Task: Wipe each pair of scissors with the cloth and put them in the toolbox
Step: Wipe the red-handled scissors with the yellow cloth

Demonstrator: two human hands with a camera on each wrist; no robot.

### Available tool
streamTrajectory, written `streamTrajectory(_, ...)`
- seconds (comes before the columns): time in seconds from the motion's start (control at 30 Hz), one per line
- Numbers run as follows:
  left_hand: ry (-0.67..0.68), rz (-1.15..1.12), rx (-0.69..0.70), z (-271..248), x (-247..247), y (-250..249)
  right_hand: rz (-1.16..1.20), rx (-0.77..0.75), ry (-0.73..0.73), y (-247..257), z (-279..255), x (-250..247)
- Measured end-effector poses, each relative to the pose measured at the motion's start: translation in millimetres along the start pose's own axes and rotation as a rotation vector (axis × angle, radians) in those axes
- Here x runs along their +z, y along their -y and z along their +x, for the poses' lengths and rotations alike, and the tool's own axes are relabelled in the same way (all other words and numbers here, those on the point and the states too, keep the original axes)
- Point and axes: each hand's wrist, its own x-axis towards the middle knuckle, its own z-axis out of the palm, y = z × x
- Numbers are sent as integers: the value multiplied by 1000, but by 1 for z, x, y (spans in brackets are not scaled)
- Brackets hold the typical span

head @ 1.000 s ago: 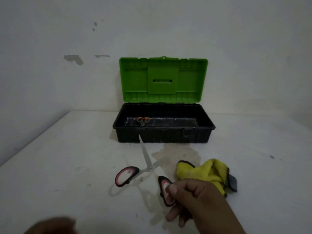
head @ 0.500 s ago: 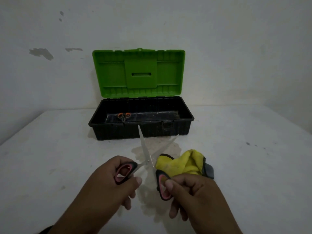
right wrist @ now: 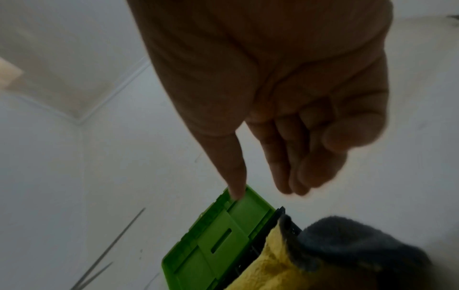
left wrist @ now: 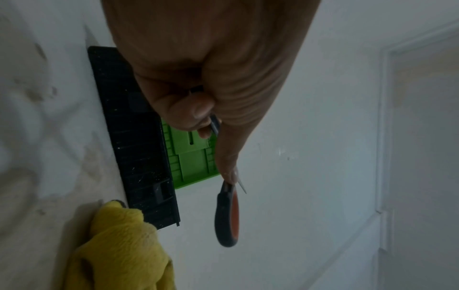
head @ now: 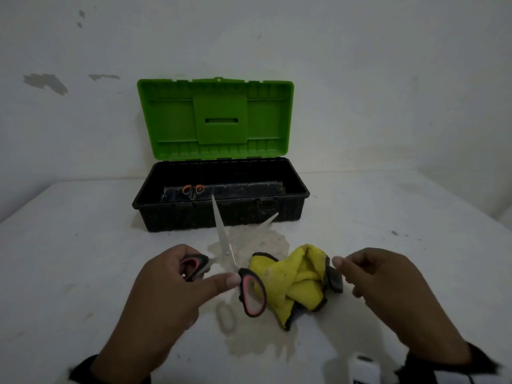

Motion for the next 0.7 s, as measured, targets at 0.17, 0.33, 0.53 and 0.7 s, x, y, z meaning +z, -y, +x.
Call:
streamTrajectory(0.17,-43,66,103,8,4,-12,-272,-73,226,4,21,6)
streamTrajectory(0.33,-99,112,187,15,1,-20,-341,-179,232,12,31,12)
streamTrajectory(0.53,-166,150,267,26,-4,-30,157,-402,-123,36,27,-1)
streamTrajectory(0.7,-196,181,304,28,1,-39,530,-405,-73,63,17,6)
